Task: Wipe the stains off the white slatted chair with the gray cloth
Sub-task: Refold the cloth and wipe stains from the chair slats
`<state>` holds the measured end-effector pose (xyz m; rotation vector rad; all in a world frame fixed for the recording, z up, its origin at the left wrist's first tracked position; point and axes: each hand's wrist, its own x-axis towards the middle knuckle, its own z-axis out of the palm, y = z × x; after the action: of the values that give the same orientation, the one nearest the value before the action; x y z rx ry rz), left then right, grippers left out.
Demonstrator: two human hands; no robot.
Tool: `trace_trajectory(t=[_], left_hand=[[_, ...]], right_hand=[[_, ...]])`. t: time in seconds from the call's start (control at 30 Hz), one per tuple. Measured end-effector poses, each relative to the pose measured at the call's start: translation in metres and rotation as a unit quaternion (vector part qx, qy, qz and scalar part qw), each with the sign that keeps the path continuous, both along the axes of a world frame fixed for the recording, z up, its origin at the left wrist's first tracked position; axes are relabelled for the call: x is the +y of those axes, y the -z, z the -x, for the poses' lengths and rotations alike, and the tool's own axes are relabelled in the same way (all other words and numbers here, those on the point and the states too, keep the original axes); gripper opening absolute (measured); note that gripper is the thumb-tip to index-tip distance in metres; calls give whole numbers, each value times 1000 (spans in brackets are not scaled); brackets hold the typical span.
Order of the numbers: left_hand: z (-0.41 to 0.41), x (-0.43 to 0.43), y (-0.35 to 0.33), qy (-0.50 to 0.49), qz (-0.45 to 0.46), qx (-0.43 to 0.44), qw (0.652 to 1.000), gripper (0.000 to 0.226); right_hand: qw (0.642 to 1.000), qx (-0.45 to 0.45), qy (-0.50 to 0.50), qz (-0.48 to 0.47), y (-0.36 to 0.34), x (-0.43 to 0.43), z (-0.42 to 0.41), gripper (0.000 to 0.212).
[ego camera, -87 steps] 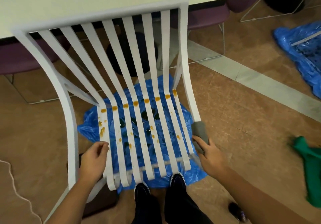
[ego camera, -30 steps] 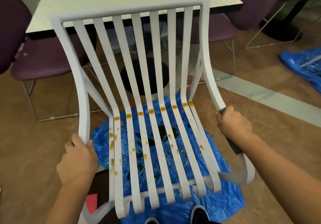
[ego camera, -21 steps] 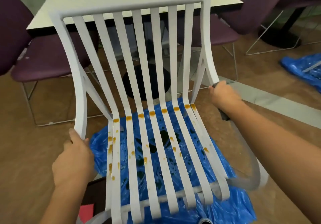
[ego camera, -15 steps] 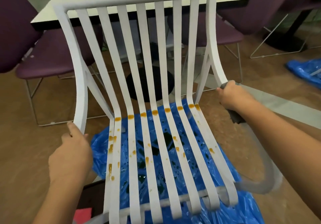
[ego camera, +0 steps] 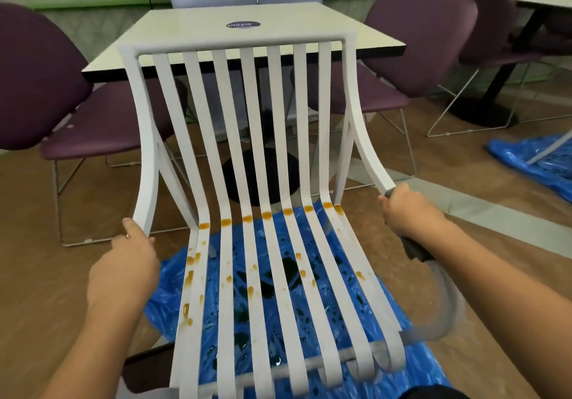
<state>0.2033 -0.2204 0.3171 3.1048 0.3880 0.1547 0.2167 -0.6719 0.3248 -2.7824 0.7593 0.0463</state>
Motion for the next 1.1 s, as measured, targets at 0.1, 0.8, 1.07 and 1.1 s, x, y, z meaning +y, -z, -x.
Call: trace_trajectory(t=[0.1, 0.8, 1.07, 1.1], left_hand=[[-1, -2, -2, -8, 10, 6, 1000, 54], [-2, -5, -5, -46, 45, 5, 998, 45], [0, -2, -3, -33, 43, -3, 999, 36], [0, -2, -4, -30, 47, -3, 998, 33]], right_hand=[[1000, -13, 6, -14, -4, 4, -28, 35], [999, -16, -15, -25, -12, 10, 3, 28], [998, -21, -44, 25, -8, 7, 82, 25], [999, -15, -35, 21, -8, 6, 75, 26]])
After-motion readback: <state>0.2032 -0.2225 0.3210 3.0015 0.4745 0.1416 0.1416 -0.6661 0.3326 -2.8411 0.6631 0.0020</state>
